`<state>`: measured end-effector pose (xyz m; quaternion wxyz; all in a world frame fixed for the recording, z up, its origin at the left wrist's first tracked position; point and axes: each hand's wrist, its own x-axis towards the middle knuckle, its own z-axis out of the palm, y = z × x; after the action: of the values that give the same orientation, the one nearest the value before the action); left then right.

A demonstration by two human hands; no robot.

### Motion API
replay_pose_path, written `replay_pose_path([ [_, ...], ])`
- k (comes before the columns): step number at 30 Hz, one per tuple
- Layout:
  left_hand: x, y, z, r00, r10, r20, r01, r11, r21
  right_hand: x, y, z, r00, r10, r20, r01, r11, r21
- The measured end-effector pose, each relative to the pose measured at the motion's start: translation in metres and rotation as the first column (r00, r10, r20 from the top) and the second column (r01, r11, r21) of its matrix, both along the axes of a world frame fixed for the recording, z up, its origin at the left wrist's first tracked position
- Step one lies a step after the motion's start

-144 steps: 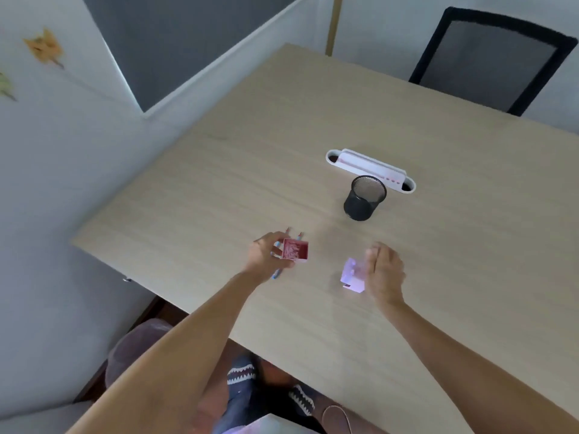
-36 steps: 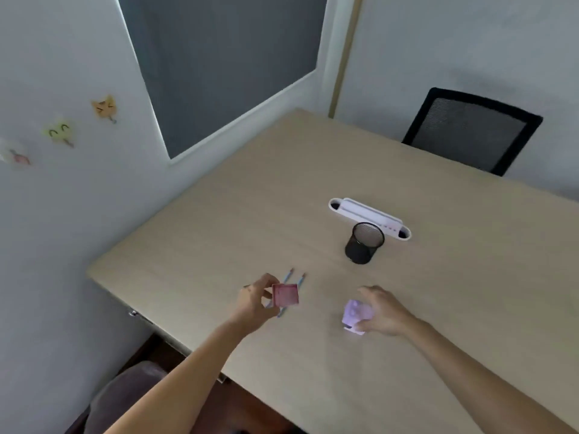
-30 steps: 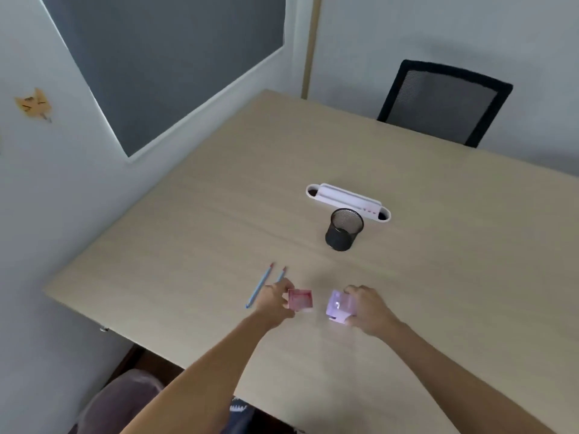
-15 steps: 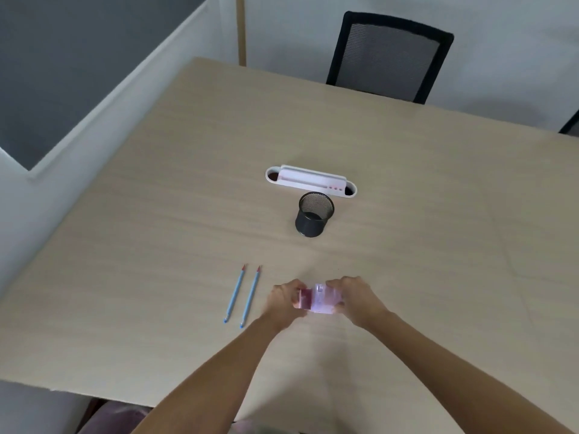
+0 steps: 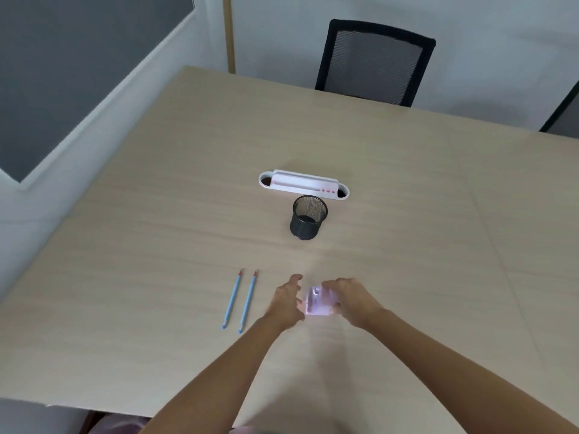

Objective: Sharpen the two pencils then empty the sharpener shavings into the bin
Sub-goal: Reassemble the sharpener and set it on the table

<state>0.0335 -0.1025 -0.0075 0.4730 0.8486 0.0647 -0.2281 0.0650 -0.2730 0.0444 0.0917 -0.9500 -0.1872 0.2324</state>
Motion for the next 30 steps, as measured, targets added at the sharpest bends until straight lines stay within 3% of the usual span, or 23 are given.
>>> replay_pose_path([
  [4, 0.002, 0.047, 0.012, 0.962, 0.237, 0.132, -0.260, 0.947, 0.191, 0.001, 0.015, 0.004, 1.000, -0.004, -0.020, 0.004, 1.000, -0.008],
  [7, 0.007, 0.090, 0.006, 0.899, 0.415, 0.139, -0.437, 0.837, 0.328, -0.002, 0.050, 0.012, 0.998, -0.051, 0.025, 0.047, 0.989, 0.142],
  [9, 0.009, 0.105, 0.001, 0.909, 0.415, 0.029, -0.388, 0.820, 0.420, -0.003, 0.080, 0.011, 0.992, -0.125, 0.002, 0.123, 0.975, 0.186],
  [12, 0.010, 0.111, -0.006, 0.908, 0.407, -0.093, -0.314, 0.813, 0.489, -0.002, 0.118, -0.009, 0.968, -0.204, -0.146, 0.223, 0.966, 0.130],
  [16, 0.015, 0.112, -0.016, 0.906, 0.409, -0.110, -0.299, 0.801, 0.518, 0.001, 0.146, -0.040, 0.900, -0.344, -0.267, 0.385, 0.915, 0.120],
  [23, 0.013, 0.119, -0.023, 0.930, 0.341, -0.138, -0.226, 0.826, 0.517, 0.010, 0.172, -0.059, 0.916, -0.324, -0.235, 0.345, 0.937, 0.053],
  [26, 0.012, 0.125, -0.015, 0.933, 0.312, -0.177, -0.191, 0.849, 0.493, 0.010, 0.165, -0.053, 0.913, -0.274, -0.302, 0.298, 0.954, 0.036],
  [29, 0.026, 0.129, 0.008, 0.949, 0.285, -0.135, -0.196, 0.868, 0.457, 0.016, 0.150, -0.042, 0.861, -0.343, -0.375, 0.424, 0.892, 0.157],
  [30, 0.037, 0.129, 0.019, 0.952, 0.291, -0.094, -0.224, 0.871, 0.437, 0.026, 0.145, -0.034, 0.877, -0.346, -0.333, 0.422, 0.886, 0.194],
])
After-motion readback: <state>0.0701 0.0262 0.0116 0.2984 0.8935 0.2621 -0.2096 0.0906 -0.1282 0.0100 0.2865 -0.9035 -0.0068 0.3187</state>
